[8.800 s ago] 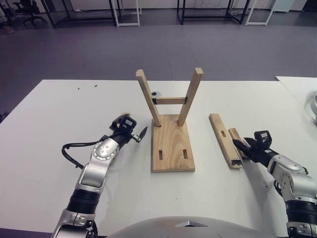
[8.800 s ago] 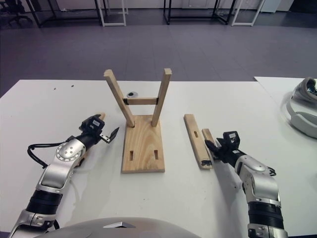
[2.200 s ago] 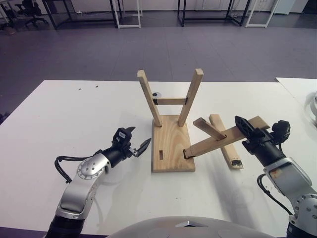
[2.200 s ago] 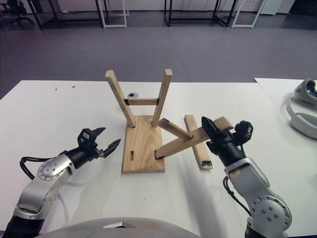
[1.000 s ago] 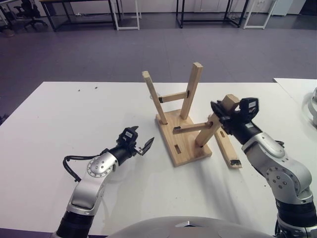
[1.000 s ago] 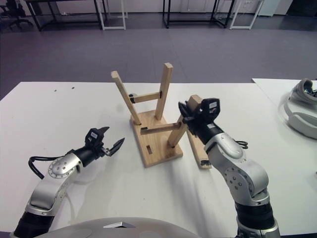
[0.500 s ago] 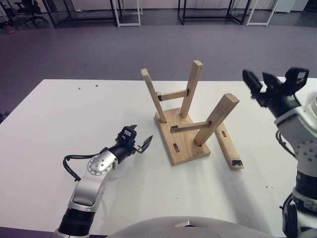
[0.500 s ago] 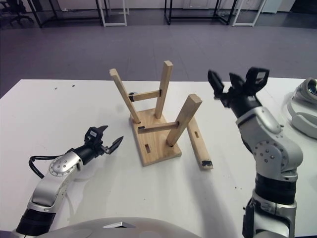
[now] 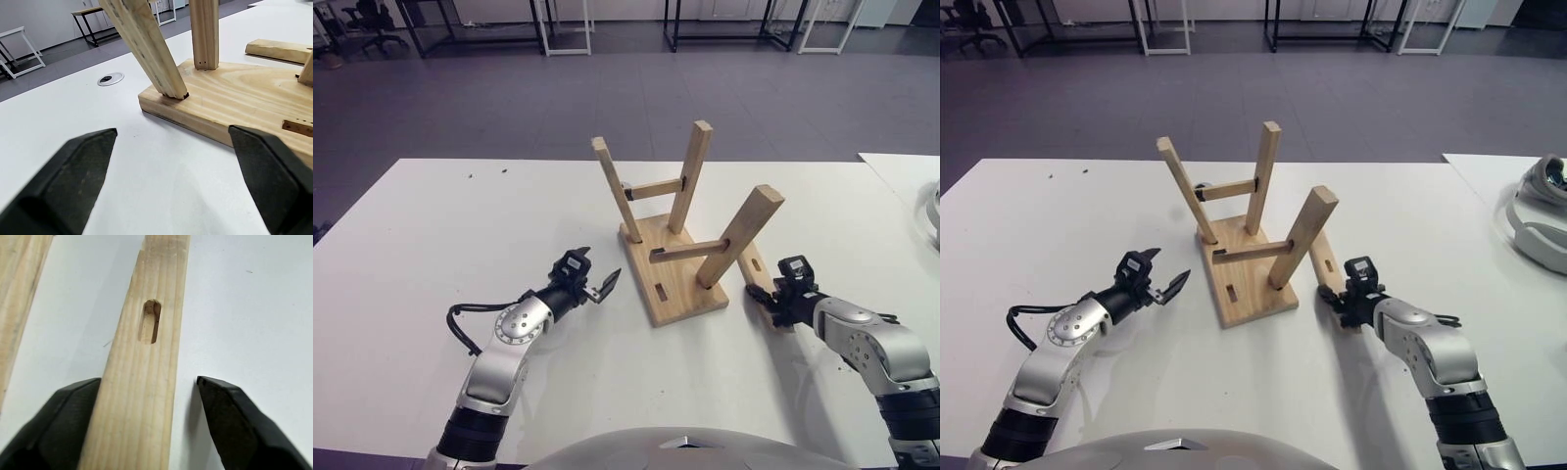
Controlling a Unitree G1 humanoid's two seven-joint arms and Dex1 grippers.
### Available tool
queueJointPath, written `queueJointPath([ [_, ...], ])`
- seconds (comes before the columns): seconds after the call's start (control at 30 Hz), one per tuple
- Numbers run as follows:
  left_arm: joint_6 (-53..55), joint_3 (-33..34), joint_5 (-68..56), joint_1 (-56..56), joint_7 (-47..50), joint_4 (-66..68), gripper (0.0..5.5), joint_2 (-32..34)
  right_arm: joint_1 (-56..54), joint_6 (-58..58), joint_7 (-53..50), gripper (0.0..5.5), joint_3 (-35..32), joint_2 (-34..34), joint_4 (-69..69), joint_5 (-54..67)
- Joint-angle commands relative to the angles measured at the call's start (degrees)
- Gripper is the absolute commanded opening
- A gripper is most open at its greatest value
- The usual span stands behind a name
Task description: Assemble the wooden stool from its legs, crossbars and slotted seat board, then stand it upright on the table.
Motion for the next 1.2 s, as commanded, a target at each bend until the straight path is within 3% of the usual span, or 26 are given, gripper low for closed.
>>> queueJointPath([
  [0.03,2.7,2.73,-4.36,-3.57,0.23,-3.24,4.21,-2.29,-0.57,-0.76,-0.45,2.92,-0.99,0.86,3.34,-4.16],
  [0.17,9.62,7.51,-15.28,-12.23,1.64,-9.4,4.21,-6.82,-5.58,-5.99,-1.58,2.2,-5.4,1.99,5.13,-6.87],
  [0.3,15.69,13.03,-28.44,-25.86,4.5,-9.88,4.21,-11.38,-17.99,-20.54,1.79,2.06,-10.29,-1.6,6.7,-10.86],
  [0.43,18.83,20.32,-45.86,-41.47,9.99,-1.21,4.21,-18.86,-30.91,-33.55,14.79,2.06,-6.83,-4.08,-2.02,-10.41],
  [0.57,19.03,25.45,-57.97,-51.35,13.52,3.76,4.21,-20.24,-37.24,-35.09,24.03,2.05,-2.52,-4.13,-10.88,-7.68],
  [0.77,18.57,25.26,-63.04,-53.52,15.07,2.33,3.11,-19.83,-38.03,-33.55,27.82,2.05,1.55,-3.06,-12.99,-8.81],
  [1.07,16.56,23.09,-61.19,-50.25,14.74,1.38,1.45,-18.39,-38.8,-30.44,26.05,2.05,0.84,0.76,-15.27,-7.6],
  [1.2,15.21,23.04,-59.93,-50.19,14.34,2.29,1.04,-17.93,-39.25,-29.22,25.35,2.05,1.07,2.21,-16.56,-7.14],
])
